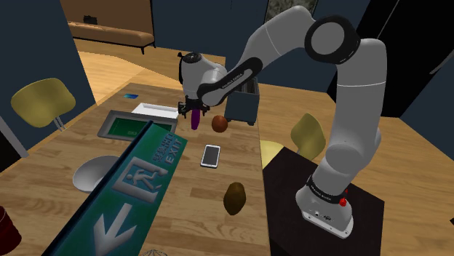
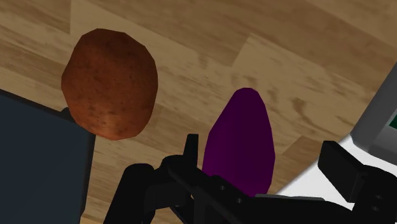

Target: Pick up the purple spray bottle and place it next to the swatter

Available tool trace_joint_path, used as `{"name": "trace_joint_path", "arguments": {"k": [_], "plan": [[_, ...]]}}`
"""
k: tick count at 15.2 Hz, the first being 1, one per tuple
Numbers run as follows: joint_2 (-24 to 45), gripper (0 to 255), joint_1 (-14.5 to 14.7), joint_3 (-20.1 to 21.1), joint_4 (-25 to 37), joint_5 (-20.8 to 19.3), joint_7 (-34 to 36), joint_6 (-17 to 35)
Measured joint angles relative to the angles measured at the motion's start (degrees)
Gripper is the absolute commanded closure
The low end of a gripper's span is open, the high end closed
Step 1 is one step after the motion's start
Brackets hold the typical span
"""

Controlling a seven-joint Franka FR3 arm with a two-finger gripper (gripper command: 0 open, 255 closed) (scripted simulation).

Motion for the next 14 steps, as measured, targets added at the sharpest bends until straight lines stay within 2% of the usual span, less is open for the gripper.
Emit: {"name": "trace_joint_path", "arguments": {"k": [2, 3, 14], "plan": [[0.0, 0, 0.0, 0.0, 0.0, 0.0, 0.0, 0.0], [0.0, 255, 0.0, 0.0, 0.0, 0.0, 0.0, 0.0], [-0.3, 255, 0.0, 0.1, 0.0, 0.2, -0.2, -0.2]]}}
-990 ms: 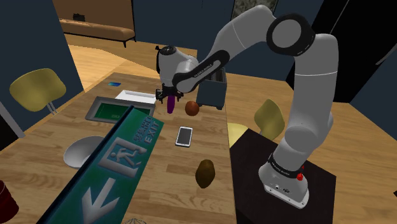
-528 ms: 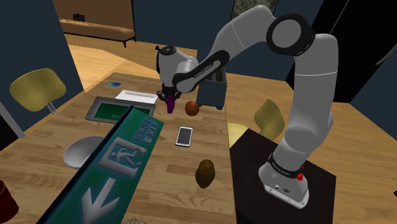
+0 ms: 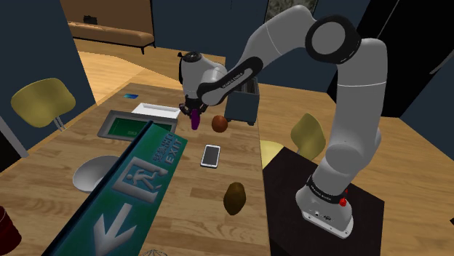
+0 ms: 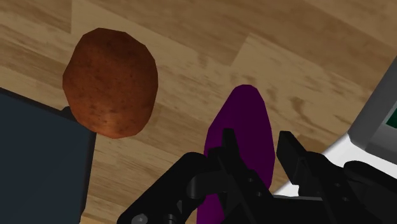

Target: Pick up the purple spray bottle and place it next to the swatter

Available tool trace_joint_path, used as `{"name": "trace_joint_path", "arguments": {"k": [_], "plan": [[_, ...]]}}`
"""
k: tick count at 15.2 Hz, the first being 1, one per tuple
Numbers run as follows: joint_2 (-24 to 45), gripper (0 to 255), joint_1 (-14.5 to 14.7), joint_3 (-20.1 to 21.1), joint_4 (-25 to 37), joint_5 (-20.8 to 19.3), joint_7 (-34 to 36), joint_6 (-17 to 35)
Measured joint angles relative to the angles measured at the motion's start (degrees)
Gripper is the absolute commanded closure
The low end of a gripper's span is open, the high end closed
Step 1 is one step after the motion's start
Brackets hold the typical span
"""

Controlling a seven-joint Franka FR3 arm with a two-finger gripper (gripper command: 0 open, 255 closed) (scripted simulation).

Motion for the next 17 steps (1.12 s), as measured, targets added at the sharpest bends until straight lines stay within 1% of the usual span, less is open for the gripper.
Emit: {"name": "trace_joint_path", "arguments": {"k": [6, 17], "plan": [[-2.7, 255, -0.7, 1.0, 0.4, 2.4, -2.3, -2.6], [-6.9, 255, -1.6, 2.6, 3.3, 6.8, -6.6, -8.8]]}}
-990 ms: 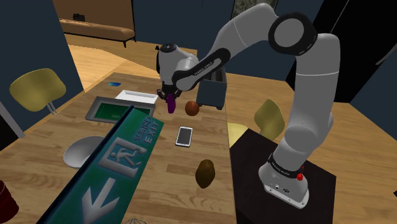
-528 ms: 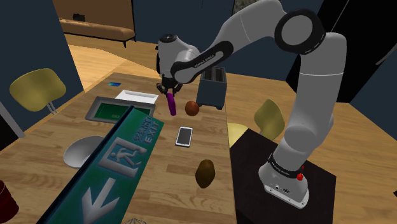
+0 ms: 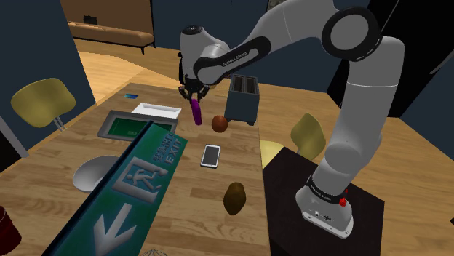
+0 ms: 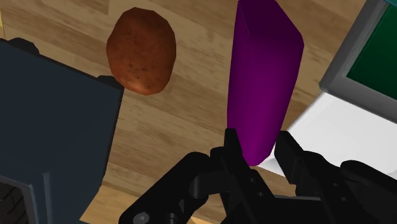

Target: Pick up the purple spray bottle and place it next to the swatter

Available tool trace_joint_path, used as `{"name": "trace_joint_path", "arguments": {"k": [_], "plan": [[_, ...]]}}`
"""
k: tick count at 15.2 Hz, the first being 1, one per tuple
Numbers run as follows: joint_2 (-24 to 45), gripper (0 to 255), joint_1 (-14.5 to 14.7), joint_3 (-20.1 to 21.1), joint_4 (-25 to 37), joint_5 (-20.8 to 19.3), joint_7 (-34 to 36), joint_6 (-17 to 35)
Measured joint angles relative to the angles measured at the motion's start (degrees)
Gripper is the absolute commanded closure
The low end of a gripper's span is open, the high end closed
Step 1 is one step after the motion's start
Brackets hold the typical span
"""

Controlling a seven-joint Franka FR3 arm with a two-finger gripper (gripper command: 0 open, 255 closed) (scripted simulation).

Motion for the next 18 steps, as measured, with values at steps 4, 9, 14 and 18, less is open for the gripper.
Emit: {"name": "trace_joint_path", "arguments": {"k": [4, 9, 14, 18], "plan": [[-1.3, 255, -0.2, 0.4, 1.4, 1.3, -1.5, -2.3], [-2.8, 255, -0.5, 0.8, 3.2, 2.9, -3.3, -5.3], [-3.9, 255, -0.5, 1.1, 5.6, 4.1, -4.7, -8.4], [-4.7, 255, -0.5, 1.3, 7.6, 5.0, -5.8, -11.0]]}}
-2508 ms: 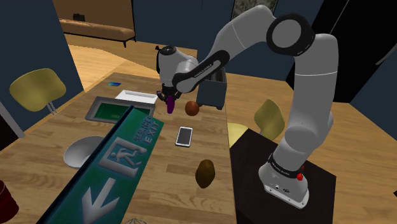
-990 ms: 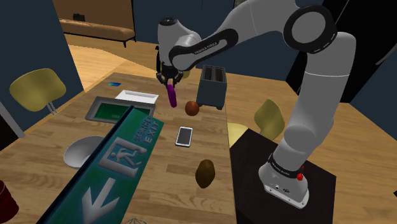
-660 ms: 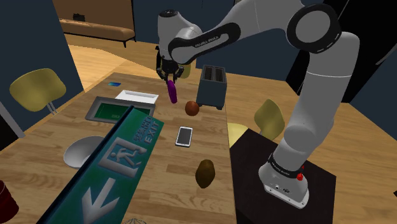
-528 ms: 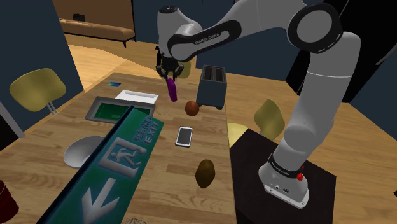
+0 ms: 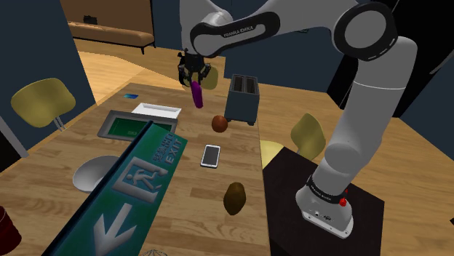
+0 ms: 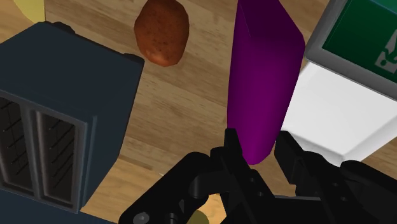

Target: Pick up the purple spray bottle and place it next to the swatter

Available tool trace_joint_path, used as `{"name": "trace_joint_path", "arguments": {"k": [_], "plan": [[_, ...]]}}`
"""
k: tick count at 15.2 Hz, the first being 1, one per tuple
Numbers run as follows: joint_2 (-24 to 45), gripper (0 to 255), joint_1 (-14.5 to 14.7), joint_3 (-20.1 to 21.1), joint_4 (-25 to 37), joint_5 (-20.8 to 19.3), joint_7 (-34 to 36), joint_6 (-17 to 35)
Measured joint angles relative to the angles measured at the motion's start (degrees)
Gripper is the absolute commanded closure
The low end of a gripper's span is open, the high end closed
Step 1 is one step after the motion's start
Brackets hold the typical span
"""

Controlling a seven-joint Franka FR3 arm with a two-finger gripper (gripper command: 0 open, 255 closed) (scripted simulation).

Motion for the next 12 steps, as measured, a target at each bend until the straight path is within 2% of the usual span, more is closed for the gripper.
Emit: {"name": "trace_joint_path", "arguments": {"k": [12], "plan": [[-0.9, 255, 0.3, 0.4, 7.8, 1.6, -2.9, -8.2]]}}
